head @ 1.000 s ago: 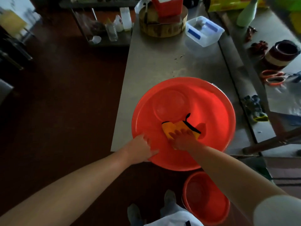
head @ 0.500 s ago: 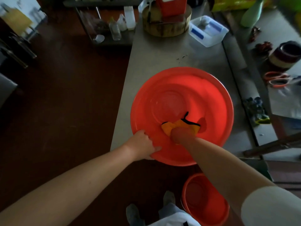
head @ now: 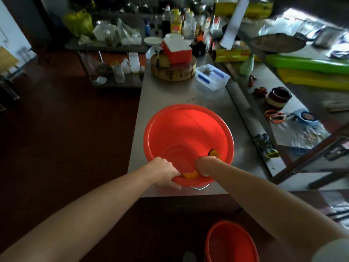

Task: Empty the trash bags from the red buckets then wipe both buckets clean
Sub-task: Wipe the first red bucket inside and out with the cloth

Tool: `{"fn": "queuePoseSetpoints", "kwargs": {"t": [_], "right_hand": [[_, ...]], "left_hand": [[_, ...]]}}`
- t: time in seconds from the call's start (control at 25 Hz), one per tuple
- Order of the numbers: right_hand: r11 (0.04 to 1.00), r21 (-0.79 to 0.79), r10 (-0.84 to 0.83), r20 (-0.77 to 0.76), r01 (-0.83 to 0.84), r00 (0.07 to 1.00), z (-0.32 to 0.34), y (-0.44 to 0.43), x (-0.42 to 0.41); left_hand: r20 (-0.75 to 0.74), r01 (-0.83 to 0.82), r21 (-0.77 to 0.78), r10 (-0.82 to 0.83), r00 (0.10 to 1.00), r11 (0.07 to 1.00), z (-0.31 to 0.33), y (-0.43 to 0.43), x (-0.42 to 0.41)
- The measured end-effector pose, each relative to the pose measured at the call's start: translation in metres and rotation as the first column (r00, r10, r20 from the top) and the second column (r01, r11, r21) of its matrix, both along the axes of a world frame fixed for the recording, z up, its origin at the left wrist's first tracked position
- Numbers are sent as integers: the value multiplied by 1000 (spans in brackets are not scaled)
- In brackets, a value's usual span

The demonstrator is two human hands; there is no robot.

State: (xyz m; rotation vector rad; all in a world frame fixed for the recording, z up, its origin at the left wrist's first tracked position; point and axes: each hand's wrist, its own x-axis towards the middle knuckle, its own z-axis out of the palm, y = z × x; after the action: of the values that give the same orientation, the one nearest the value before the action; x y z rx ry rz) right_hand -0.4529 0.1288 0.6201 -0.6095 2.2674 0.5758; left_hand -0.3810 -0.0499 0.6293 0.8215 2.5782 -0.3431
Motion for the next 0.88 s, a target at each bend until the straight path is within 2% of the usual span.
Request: {"fn": "queuePoseSetpoints", "kwargs": {"t": [0.04,0.08,0.2,0.36,0.48,0.6,0.68,0.72,0.8,0.88], "right_hand": [[991,130,-15,0,14,1000,6,-5,0],[985,174,-2,12,0,1000,12,-8,0],[998,57,-24,46,22,999,31,-11,-4],[971,65,-235,102,229,967,35,-8,-8],[983,42,-181,32,180,983,30,-7,-1],[962,-161,-225,-5,222,974,16,-1,-1],[851,-384,-367,56,359,929,12,0,-10],[814,-451,-394,37,367,919,11,0,-15],[789,-550,-370,-73,272,926,13,-1,-29],[828,-543,-259,-153,138,954,9,-2,-39]], "left_hand": [[4,-11,4,11,1000,1000,1,-5,1],[6,-22,9,22,1000,1000,2,-10,1],[3,-44,-6,44,999,999,4,-26,4],[-32,4,-55,-5,999,998,1,-32,11],[-40,-1,-37,-1,999,999,0,-33,15],[-24,-81,139,85,996,987,0,-40,19],[-28,-152,265,166,986,952,1,-43,16],[-32,-175,279,191,981,944,2,-44,14],[-41,-203,253,221,975,946,3,-40,9],[-56,-233,255,255,965,938,3,-37,4]]}}
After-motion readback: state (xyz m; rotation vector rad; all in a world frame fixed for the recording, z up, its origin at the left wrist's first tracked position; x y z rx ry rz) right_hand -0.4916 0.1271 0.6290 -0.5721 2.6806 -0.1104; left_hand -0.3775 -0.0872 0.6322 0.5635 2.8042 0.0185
